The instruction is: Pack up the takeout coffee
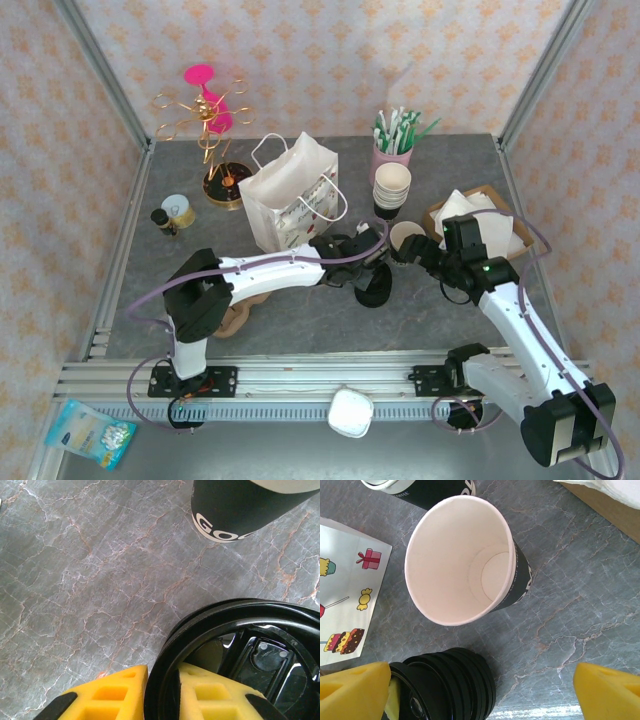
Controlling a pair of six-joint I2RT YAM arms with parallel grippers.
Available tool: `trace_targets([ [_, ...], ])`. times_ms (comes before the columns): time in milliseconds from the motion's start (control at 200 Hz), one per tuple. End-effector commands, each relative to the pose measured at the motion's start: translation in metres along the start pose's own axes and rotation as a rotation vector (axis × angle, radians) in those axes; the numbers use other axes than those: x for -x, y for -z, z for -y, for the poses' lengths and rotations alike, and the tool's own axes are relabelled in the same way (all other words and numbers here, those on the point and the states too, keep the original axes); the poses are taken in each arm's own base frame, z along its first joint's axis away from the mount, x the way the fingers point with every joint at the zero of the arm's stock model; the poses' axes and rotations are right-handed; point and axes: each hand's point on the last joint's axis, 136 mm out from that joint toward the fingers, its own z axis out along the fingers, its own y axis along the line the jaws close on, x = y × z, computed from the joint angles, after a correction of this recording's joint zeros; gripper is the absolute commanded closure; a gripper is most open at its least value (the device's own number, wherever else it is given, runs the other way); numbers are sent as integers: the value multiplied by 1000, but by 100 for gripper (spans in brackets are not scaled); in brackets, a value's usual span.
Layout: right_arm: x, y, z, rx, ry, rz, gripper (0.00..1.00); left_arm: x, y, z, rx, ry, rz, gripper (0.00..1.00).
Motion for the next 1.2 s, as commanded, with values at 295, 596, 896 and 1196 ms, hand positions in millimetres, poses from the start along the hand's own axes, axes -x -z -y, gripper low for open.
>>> trace_targets([
  [295, -1, -5, 5, -14, -8, -2, 6, 5, 10, -2, -1, -12, 0, 81],
  [596, 1, -2, 3, -11, -8, 3, 6, 8, 18, 1, -29, -5, 12, 84],
  [896, 4, 2, -2, 5, -9, 8, 6, 12, 31, 3, -62, 18, 37, 84],
  [1196, 13, 23, -19, 71, -20, 35, 5, 20, 48, 5, -115, 102, 88, 85],
])
